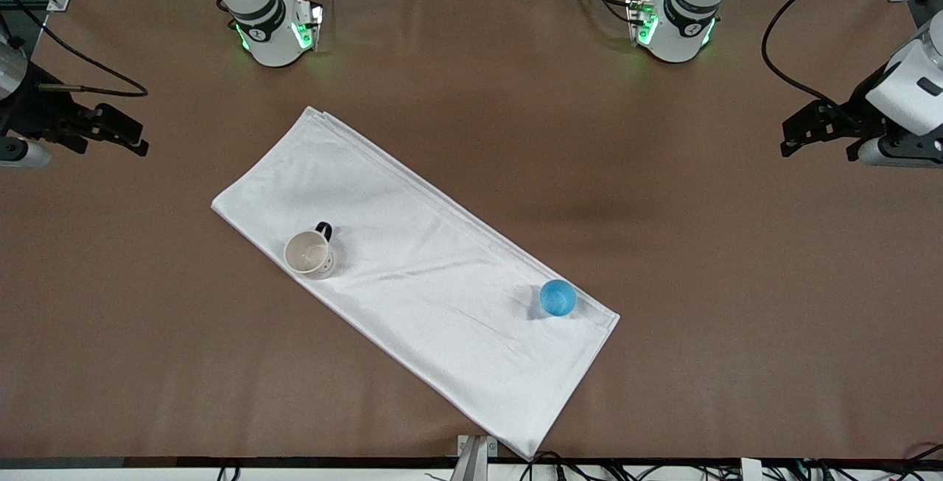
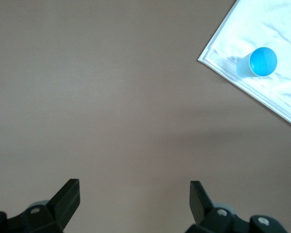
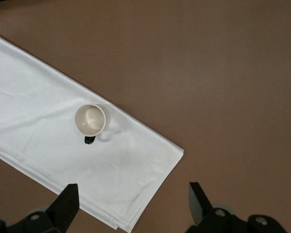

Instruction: Place blue cup into white mug on table

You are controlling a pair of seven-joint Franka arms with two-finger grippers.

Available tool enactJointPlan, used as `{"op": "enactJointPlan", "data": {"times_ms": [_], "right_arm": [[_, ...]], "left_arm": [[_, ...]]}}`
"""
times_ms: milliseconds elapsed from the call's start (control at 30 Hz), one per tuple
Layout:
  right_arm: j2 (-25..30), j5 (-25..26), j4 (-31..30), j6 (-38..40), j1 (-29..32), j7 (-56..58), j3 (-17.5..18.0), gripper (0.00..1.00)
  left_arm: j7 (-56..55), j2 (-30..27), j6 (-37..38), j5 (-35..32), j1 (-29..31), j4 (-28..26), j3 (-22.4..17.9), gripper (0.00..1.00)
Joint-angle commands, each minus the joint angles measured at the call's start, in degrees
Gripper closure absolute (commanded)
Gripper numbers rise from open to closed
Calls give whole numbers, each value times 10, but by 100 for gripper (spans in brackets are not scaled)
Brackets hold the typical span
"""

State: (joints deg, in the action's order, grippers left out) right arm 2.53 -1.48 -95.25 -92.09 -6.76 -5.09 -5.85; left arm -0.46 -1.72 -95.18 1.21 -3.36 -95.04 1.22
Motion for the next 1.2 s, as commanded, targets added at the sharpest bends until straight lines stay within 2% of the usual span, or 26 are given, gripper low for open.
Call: {"op": "enactJointPlan", "data": {"times_ms": [0, 733, 933, 1167], "right_arm": [[19, 2, -24, -5, 0, 5, 5, 0], [40, 13, -14, 22, 2, 50, 7, 0], [40, 13, -14, 22, 2, 49, 7, 0], [34, 12, -29, 12, 0, 42, 8, 0]], "left_arm": [[8, 3, 13, -14, 0, 12, 2, 0], [8, 14, 13, -9, -2, 13, 2, 0], [-57, 35, 12, -3, -9, 13, 3, 0], [-132, 70, 8, -8, -51, 15, 8, 0]]}}
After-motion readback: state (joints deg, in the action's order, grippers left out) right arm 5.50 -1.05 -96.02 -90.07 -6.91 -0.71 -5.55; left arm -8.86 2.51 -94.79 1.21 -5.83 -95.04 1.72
